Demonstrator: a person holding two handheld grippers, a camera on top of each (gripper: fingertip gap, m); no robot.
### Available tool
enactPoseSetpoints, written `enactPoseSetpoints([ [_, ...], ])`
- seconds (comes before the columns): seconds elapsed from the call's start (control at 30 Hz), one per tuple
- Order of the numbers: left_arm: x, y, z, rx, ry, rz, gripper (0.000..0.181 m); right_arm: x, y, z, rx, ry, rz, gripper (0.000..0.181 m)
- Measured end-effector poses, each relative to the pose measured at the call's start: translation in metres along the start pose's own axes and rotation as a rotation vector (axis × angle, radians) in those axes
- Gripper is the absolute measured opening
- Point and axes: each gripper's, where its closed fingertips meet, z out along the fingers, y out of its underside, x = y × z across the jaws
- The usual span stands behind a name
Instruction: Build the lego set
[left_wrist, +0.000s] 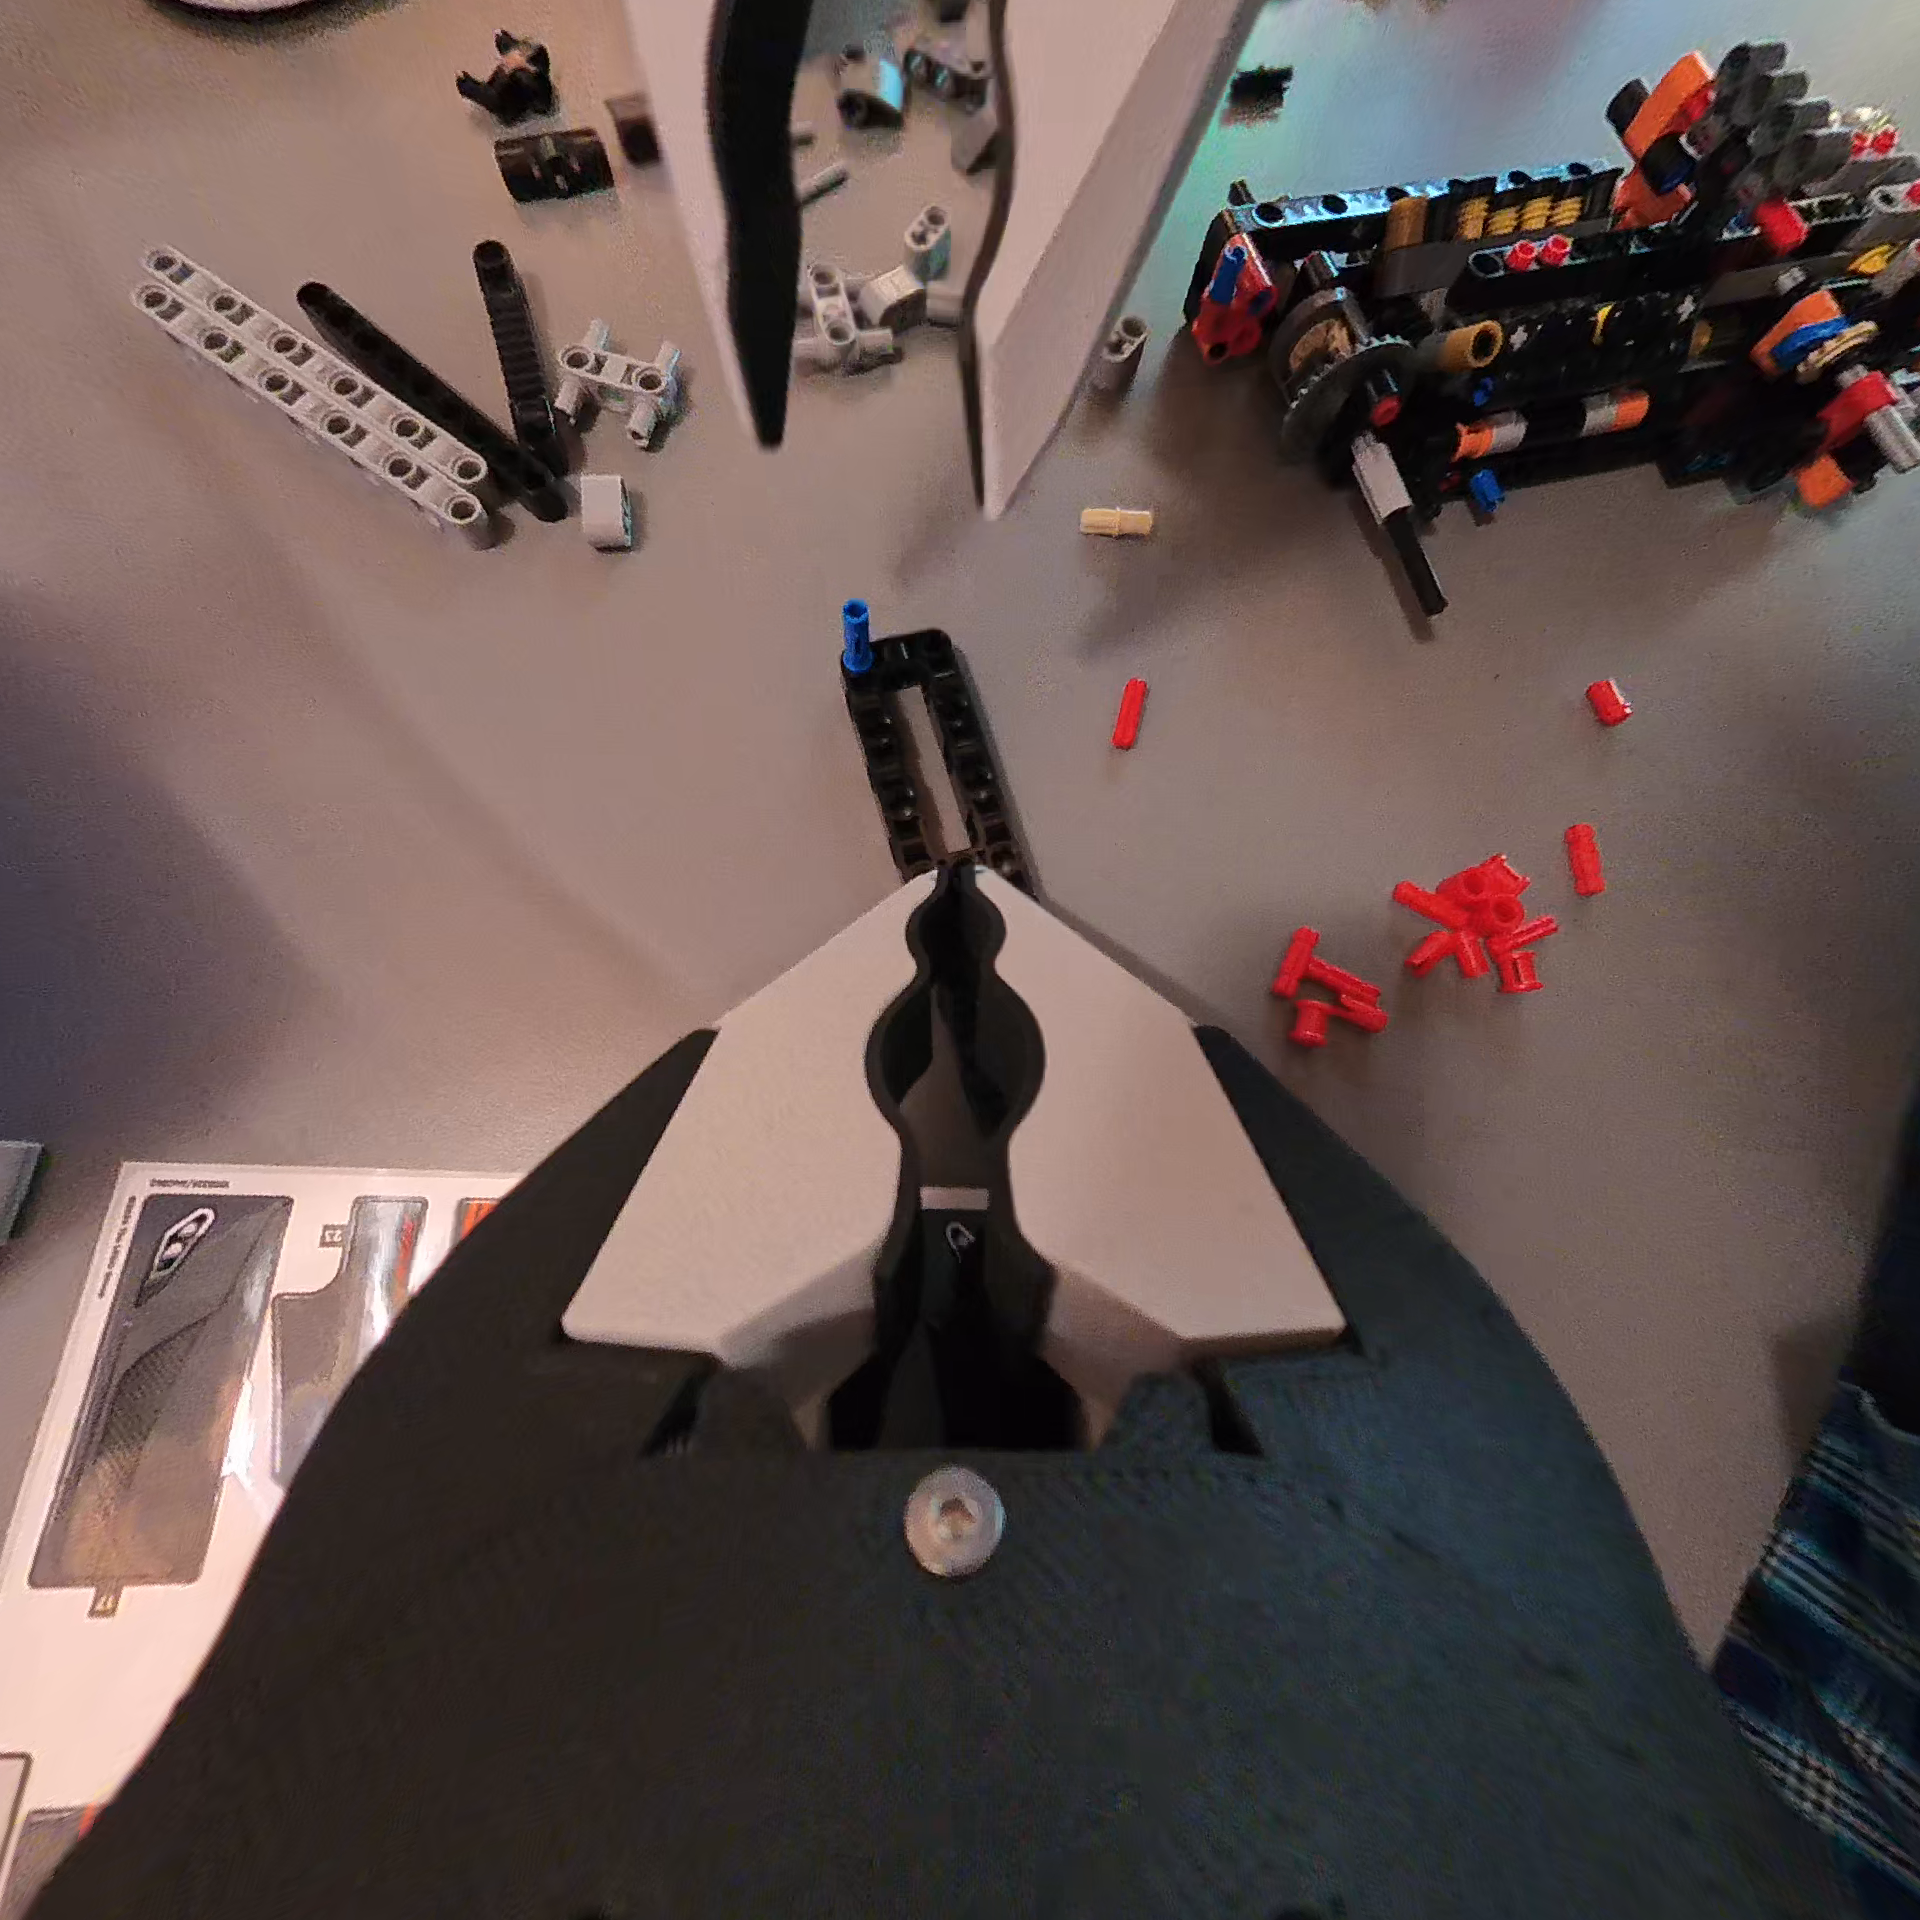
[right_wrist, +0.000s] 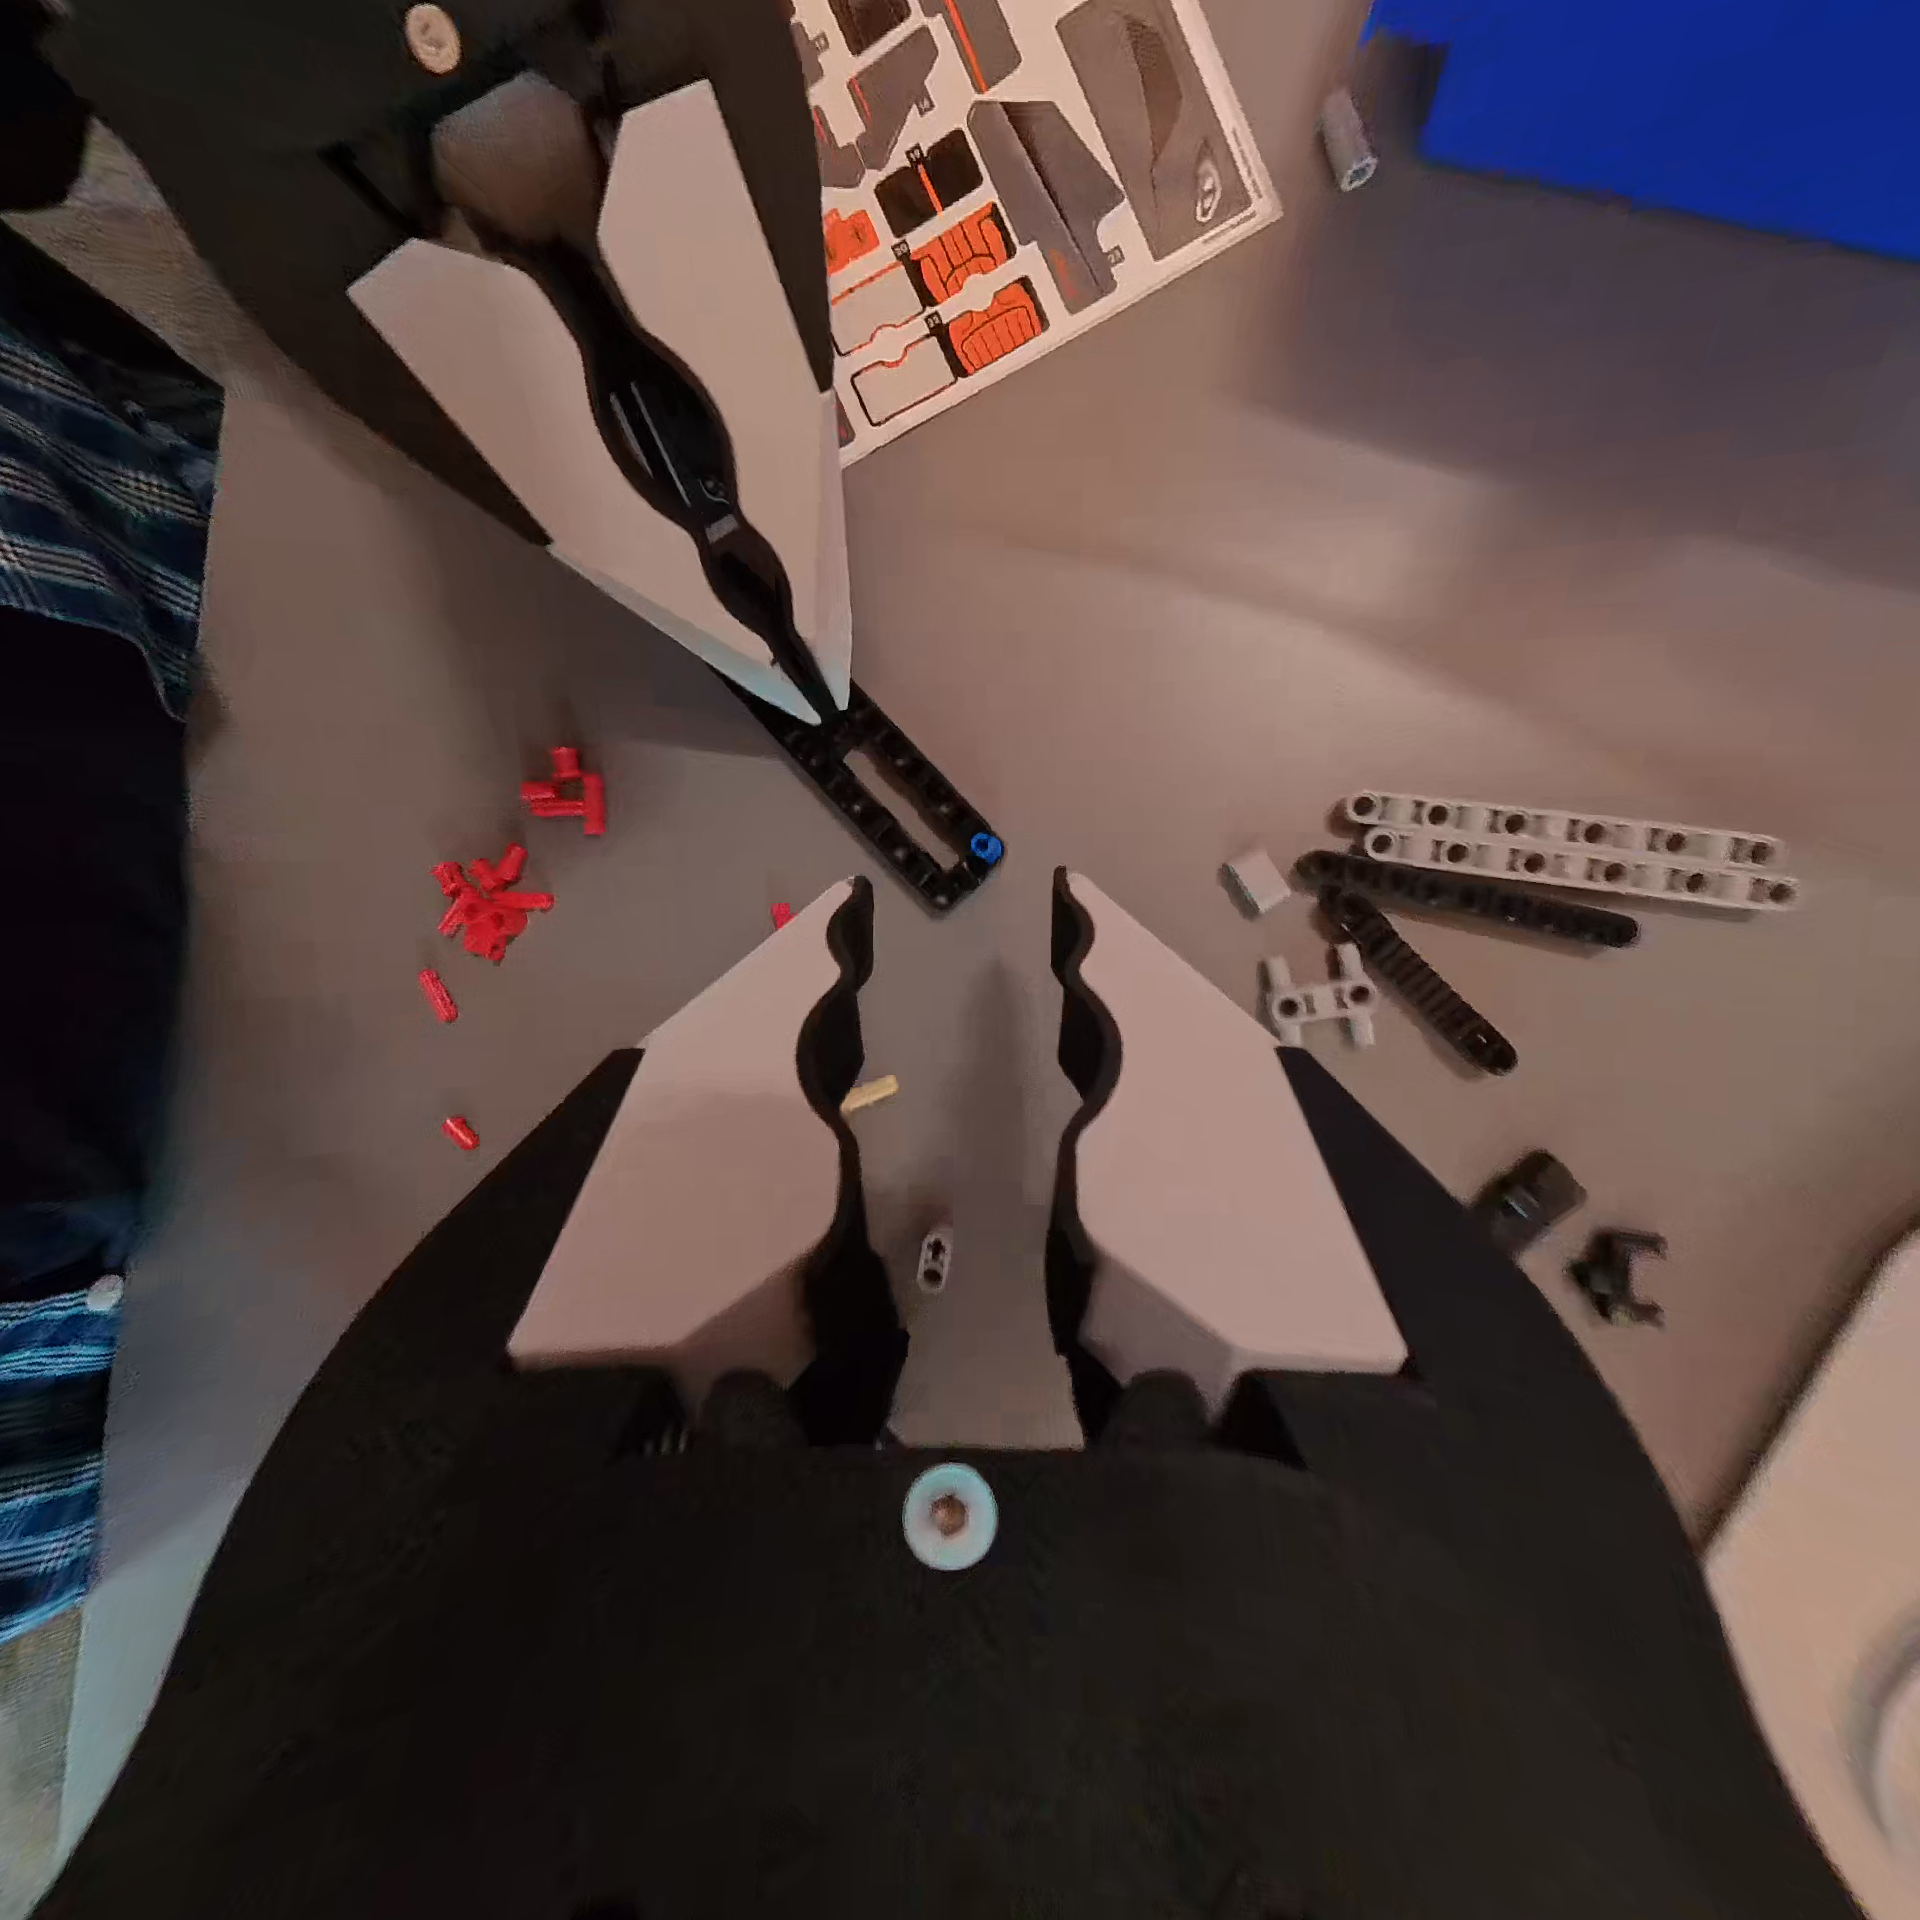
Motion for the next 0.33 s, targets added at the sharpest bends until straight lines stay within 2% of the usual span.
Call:
enactPoseSetpoints([
  [0.2,-0.003,-0.010,-0.017,0.056,-0.011,-0.010,0.018,-0.014,0.007,-0.035,-0.002,0.131,-0.021,0.031],
  [0.33,0.000,-0.010,-0.027,0.067,-0.005,-0.005,0.020,-0.034,0.007,-0.047,0.018,0.183,-0.032,0.024],
])
